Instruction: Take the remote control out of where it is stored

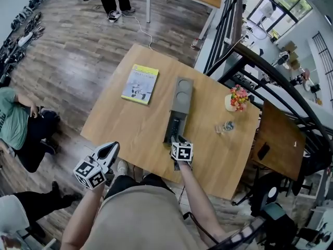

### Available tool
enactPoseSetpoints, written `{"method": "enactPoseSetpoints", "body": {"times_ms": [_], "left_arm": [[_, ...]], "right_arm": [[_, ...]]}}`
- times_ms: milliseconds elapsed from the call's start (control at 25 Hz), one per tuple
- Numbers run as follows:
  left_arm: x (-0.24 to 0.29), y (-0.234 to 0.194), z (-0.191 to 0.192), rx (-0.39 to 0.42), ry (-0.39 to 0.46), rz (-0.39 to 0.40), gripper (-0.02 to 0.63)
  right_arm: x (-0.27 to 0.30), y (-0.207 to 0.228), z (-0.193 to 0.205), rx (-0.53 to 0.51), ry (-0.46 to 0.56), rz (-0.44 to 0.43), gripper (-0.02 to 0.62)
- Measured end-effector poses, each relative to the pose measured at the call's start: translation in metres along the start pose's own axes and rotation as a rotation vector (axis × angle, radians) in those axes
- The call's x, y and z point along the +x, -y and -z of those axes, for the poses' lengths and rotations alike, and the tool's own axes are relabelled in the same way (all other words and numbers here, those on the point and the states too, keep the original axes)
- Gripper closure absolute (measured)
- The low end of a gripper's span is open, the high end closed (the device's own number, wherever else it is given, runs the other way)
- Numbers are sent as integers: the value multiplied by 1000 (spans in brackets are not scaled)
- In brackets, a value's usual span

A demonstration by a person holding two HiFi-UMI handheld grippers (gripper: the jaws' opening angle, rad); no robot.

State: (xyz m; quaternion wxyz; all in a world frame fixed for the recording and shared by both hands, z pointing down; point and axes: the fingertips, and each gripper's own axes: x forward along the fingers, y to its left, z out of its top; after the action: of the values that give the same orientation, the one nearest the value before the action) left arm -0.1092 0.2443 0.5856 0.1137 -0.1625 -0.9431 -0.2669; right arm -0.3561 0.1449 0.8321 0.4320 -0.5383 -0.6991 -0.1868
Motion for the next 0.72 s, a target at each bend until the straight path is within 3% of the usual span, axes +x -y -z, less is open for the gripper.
{"method": "enactPoseSetpoints", "body": {"times_ms": [360, 720], "left_arm": [[4, 4, 7, -3, -10, -17, 601], [4, -11, -2, 2, 8, -41, 601]], "right_arm": [[69, 15, 36, 135, -194, -15, 363], [114, 32, 46, 172, -365, 91, 354]]}}
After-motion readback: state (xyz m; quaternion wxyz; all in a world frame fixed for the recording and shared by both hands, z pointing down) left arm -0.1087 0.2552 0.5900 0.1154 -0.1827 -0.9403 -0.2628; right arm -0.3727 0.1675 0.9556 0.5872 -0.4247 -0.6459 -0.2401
